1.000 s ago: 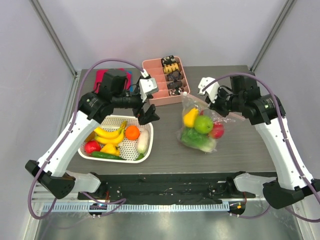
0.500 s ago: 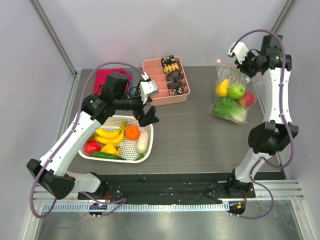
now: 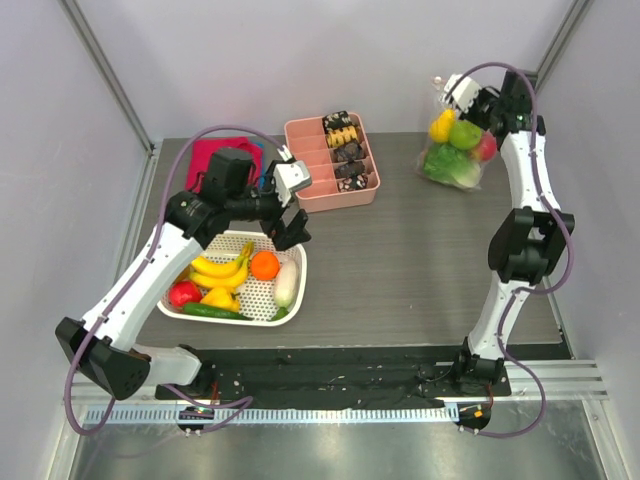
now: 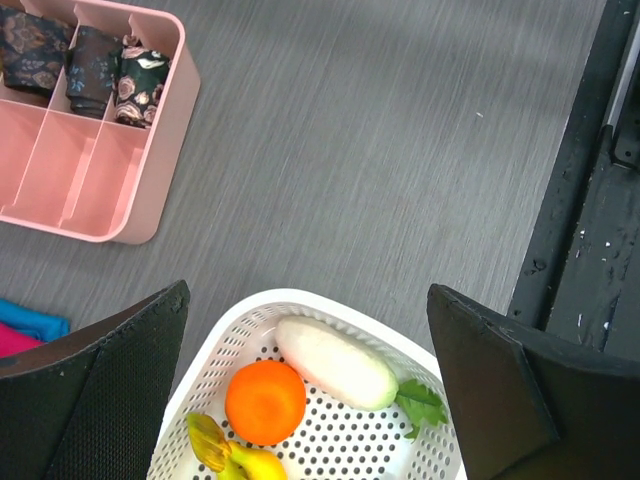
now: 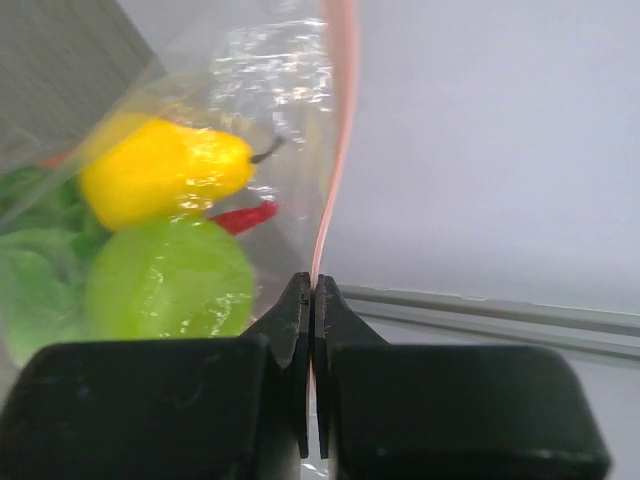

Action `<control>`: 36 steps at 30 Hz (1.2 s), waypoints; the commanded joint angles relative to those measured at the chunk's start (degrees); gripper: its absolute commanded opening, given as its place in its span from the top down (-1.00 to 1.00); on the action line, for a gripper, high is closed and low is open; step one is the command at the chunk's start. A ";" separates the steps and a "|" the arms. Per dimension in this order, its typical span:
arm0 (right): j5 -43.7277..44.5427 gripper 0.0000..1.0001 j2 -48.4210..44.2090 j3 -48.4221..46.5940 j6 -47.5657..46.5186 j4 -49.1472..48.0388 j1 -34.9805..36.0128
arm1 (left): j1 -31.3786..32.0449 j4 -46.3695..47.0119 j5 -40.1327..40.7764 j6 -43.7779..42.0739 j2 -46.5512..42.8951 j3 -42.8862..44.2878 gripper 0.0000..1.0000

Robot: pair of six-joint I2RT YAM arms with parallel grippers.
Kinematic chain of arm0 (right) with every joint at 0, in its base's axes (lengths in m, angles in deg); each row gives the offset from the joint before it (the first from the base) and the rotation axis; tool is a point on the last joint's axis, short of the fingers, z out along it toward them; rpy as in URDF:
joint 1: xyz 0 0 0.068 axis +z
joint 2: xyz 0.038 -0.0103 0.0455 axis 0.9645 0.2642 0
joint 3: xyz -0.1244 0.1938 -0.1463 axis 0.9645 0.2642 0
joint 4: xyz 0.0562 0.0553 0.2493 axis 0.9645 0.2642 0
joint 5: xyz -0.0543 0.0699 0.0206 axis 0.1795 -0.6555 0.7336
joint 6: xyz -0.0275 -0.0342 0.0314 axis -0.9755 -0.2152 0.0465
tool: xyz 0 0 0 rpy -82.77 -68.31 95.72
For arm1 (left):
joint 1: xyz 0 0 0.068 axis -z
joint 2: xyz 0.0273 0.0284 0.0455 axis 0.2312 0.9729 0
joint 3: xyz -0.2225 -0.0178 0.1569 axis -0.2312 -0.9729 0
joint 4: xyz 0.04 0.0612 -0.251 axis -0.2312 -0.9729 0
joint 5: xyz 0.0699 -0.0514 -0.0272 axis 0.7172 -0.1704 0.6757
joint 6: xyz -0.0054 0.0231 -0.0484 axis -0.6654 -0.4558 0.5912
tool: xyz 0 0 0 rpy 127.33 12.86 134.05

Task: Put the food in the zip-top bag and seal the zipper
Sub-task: Place the zipper food storage bag at the center of the board.

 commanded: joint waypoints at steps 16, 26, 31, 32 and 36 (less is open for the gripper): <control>-5.05 0.97 -36.42 65.49 -6.25 -6.03 4.87 | -0.80 1.35 -1.01 -0.29 -3.52 -2.23 -1.00; 0.14 0.97 -23.95 60.68 1.80 -14.10 4.95 | -0.79 1.61 0.48 0.06 -3.44 -3.38 -1.00; 0.93 0.97 -25.16 59.77 3.06 -13.41 5.04 | -1.41 0.91 4.00 4.62 -3.09 -4.34 -1.00; 1.02 0.97 -26.21 60.83 1.84 -12.80 5.04 | -1.58 0.74 4.35 5.33 -3.00 -4.69 -1.00; -0.30 0.41 -33.32 65.76 0.25 -7.62 5.04 | -2.64 0.73 5.76 9.37 -3.17 -6.01 -0.99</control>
